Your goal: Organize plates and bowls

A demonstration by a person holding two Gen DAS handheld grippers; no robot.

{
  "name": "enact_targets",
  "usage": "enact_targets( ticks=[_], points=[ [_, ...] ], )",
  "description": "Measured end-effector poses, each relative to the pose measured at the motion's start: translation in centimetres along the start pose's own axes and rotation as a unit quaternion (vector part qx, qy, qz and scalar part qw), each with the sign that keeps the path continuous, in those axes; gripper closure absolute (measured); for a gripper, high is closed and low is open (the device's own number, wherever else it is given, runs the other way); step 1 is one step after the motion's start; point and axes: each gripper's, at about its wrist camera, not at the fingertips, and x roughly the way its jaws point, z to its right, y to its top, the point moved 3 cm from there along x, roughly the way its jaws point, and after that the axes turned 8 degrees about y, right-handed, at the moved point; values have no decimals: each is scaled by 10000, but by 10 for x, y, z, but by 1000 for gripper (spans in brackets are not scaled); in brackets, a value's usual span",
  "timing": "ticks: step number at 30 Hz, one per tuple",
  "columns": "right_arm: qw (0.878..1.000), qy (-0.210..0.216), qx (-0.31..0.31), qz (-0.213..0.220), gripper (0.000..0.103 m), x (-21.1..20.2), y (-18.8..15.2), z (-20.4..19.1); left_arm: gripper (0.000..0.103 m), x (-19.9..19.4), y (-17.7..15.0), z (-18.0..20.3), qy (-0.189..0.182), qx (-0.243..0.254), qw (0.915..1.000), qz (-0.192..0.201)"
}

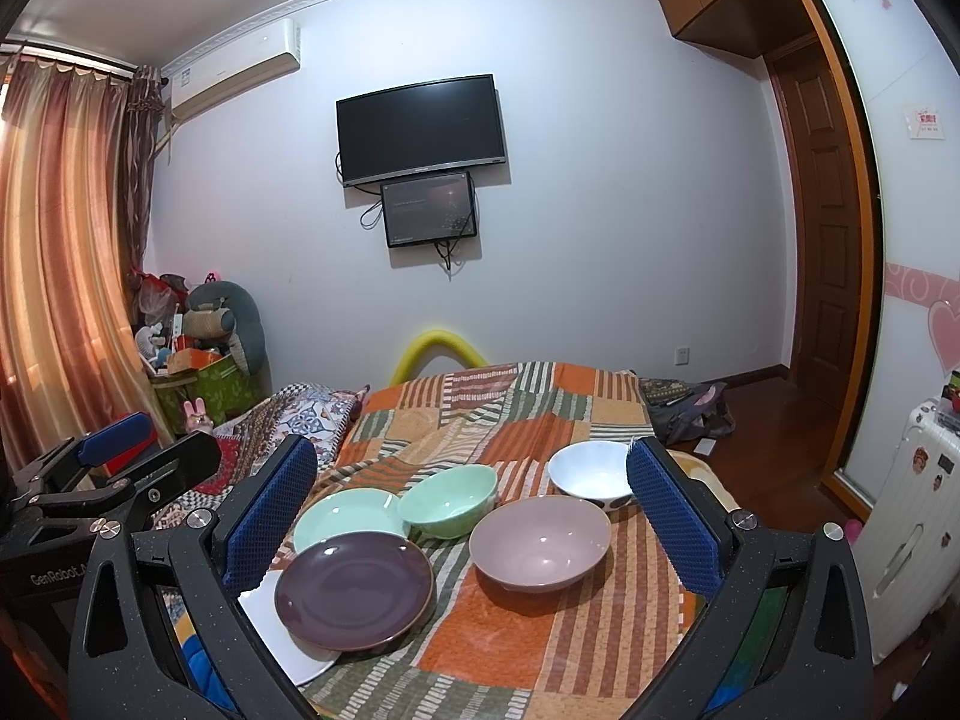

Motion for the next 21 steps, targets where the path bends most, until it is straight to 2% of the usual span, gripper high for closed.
enact_targets(
  ticks=[13, 21],
  points=[
    [10000, 4, 2, -25, 0, 1, -1, -1, 0, 2, -1, -2, -13, -37, 10000, -34],
    [9998, 62, 56, -193, 0, 9, -9, -3, 0, 13, -8, -7, -2, -61, 9998, -176]
  ],
)
